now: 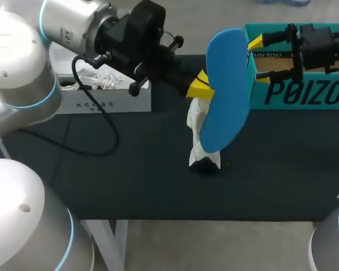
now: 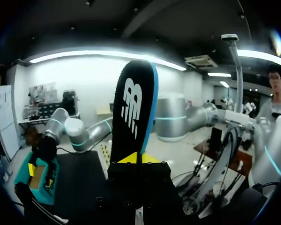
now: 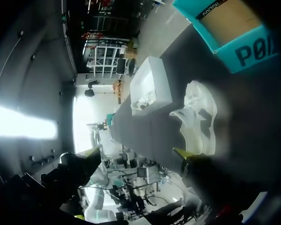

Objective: Take the shoe out of the shoebox, open the shoe tongue, remove and reinsert the insole, then place the shoe into the shoebox

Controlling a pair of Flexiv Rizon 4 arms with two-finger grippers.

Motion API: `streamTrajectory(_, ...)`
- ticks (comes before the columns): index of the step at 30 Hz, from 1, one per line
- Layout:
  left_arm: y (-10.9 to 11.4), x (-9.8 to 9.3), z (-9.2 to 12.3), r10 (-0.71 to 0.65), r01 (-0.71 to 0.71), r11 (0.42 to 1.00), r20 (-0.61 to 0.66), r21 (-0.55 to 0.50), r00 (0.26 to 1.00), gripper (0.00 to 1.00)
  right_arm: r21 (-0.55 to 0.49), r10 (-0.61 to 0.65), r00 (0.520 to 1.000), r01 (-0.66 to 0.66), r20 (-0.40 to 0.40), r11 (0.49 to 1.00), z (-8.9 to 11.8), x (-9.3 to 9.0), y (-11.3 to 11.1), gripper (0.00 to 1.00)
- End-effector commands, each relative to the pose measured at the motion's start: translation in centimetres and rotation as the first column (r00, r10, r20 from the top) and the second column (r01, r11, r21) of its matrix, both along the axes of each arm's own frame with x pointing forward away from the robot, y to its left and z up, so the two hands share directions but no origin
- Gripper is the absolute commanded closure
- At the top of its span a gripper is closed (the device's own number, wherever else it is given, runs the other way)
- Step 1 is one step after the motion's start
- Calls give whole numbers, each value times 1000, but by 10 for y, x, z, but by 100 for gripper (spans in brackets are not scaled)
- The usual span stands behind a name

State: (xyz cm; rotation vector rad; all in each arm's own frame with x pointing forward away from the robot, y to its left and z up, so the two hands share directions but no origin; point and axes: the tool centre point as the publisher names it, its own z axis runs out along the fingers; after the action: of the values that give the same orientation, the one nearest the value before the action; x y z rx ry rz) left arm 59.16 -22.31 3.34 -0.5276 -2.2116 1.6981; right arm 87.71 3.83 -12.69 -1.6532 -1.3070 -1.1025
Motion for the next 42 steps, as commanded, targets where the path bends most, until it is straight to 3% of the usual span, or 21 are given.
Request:
streamTrajectory(1, 3, -4, 10, 76, -100, 991, 244, 86, 967, 100, 14, -11, 1000, 11, -13, 1000, -4, 1, 6, 0)
streamTrajectory(4, 3, -4, 10, 76, -100, 991, 244, 86, 967, 100, 31, -19, 999, 20, -32, 999, -9, 4, 9, 0)
streamTrajectory(5, 4, -1, 1, 27, -84, 990, 429, 115, 903, 100, 37, -22, 999, 24, -39, 999, -10, 4, 9, 0)
streamTrajectory(6, 8, 2, -8, -79, -19, 984, 530, 177, 844, 100, 55, -26, 998, 29, -49, 998, -11, 5, 10, 0)
streamTrajectory(7, 10, 7, -14, -108, 2, 985, 607, 173, 787, 100, 74, -27, 998, 31, -56, 997, -11, 6, 10, 0)
streamTrajectory(10, 15, 26, -24, -138, 39, 989, 784, 144, 605, 100, 101, -29, 997, 36, -65, 994, -9, 7, 10, 0)
streamTrajectory(12, 15, 38, -26, -73, 7, 997, 835, 82, 546, 100, 107, -30, 997, 37, -67, 994, -7, 7, 10, 0)
streamTrajectory(21, 14, 42, -25, -46, -9, 998, 824, 62, 565, 100, 111, -41, 996, 50, -77, 993, -8, 5, 11, 0)
streamTrajectory(26, 14, 42, -25, -46, -9, 998, 824, 62, 565, 100, 185, -8, 997, 23, -82, 982, -3, 5, 15, 0)
streamTrajectory(30, 13, 69, -34, -32, 17, 999, 872, 28, 489, 100, 203, 21, 997, -5, -78, 979, 2, 3, 19, 0)
streamTrajectory(42, 13, 69, -34, -32, 17, 999, 872, 28, 489, 100, 219, -22, 996, 41, -86, 975, -2, -3, 15, 0)
